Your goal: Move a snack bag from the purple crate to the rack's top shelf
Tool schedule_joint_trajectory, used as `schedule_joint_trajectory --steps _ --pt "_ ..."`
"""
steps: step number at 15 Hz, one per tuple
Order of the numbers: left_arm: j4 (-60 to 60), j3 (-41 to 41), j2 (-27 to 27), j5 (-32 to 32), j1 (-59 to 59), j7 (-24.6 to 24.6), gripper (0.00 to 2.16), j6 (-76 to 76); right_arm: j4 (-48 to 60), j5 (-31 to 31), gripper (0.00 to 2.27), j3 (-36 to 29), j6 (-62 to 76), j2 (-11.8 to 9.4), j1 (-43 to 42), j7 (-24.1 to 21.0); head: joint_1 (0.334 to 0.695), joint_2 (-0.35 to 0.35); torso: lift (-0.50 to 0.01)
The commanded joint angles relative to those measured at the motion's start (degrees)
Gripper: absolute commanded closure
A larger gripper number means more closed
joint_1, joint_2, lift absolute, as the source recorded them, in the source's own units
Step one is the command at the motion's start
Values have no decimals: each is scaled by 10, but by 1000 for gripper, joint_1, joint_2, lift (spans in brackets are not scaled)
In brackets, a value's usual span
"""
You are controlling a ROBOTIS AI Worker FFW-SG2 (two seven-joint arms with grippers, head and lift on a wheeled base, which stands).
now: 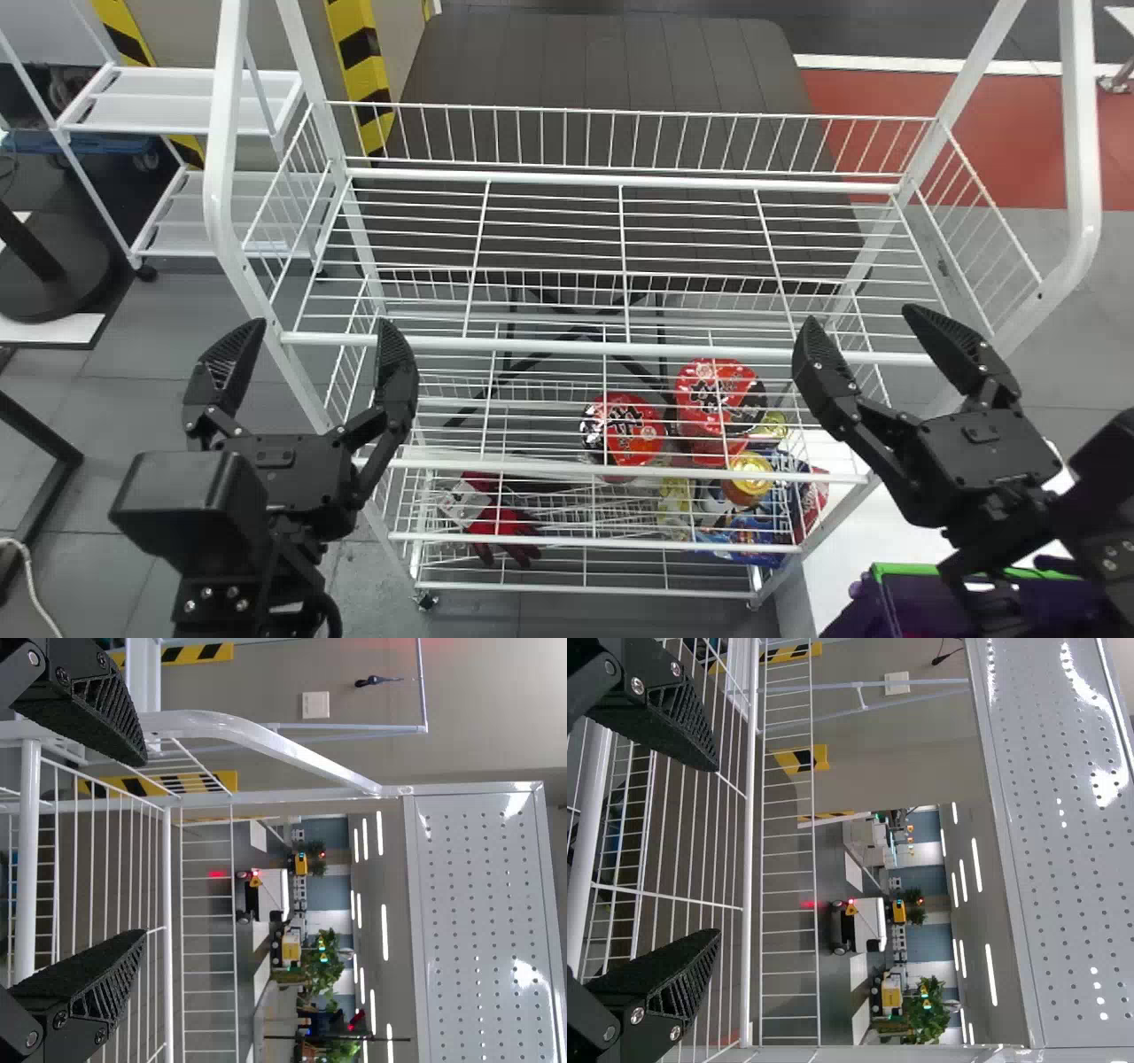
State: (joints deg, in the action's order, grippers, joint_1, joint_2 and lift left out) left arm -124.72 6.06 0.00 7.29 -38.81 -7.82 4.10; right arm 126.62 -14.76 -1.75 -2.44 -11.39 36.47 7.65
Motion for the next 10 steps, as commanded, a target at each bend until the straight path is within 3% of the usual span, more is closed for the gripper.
schedule_joint_trajectory --steps 1,10 --pt "0 0 -1 0 0 0 144 0 -1 0 174 1 2 0 0 0 695 -19 -77" --pt "-2 0 -1 0 0 0 144 0 -5 -2 174 -3 4 0 2 3 695 -20 -114"
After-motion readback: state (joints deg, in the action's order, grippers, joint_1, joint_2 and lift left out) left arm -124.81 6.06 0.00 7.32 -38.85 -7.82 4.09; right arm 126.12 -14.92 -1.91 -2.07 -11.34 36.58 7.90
